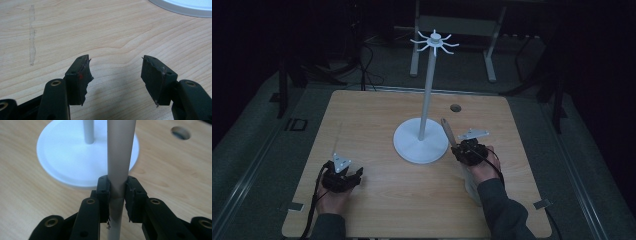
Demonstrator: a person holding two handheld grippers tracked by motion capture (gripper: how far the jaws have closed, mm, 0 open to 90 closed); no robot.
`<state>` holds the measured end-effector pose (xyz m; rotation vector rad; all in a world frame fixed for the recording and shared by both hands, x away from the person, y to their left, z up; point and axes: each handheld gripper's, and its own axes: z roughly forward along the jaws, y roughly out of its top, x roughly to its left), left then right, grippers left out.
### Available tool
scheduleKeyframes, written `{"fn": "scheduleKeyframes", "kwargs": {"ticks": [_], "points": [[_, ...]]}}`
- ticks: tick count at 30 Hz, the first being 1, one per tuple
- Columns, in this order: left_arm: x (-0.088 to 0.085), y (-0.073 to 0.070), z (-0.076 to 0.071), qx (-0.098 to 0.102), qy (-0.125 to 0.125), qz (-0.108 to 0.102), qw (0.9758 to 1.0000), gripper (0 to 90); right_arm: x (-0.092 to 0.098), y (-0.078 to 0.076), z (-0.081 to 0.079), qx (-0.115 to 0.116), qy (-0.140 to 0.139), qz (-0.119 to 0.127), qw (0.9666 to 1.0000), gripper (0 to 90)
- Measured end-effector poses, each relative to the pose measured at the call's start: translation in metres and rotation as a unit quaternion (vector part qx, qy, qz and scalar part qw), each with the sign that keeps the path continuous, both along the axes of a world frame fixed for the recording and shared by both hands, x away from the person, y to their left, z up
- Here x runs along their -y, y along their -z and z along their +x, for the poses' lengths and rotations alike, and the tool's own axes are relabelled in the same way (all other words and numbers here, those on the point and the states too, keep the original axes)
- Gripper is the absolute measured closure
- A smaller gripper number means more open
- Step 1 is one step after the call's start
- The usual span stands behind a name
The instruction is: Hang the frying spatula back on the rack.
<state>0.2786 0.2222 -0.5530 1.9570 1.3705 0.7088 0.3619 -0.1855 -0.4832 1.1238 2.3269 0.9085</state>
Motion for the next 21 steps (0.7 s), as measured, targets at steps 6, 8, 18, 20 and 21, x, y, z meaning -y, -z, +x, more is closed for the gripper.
{"fn": "scheduleKeyframes", "kwargs": {"ticks": [6,8,18,20,21], "points": [[0.000,0.000,0.000,0.002,0.000,-0.001,1.0000,40.2,0.001,-0.006,-0.003,0.038,0.011,0.020,0.9990,75.0],[0.000,0.000,0.000,0.001,-0.001,-0.001,1.0000,40.2,0.001,-0.009,-0.005,0.045,0.010,0.025,0.9987,74.9],[0.000,0.000,0.000,0.001,0.000,0.000,1.0000,40.2,0.000,-0.024,-0.008,0.067,-0.002,0.038,0.9970,75.0],[0.000,0.000,0.000,0.001,0.000,0.000,1.0000,40.1,-0.001,-0.027,-0.009,0.071,-0.003,0.040,0.9966,75.0],[0.000,0.000,0.000,0.001,0.000,0.000,1.0000,40.2,0.000,-0.029,-0.009,0.074,-0.004,0.043,0.9963,75.0]]}}
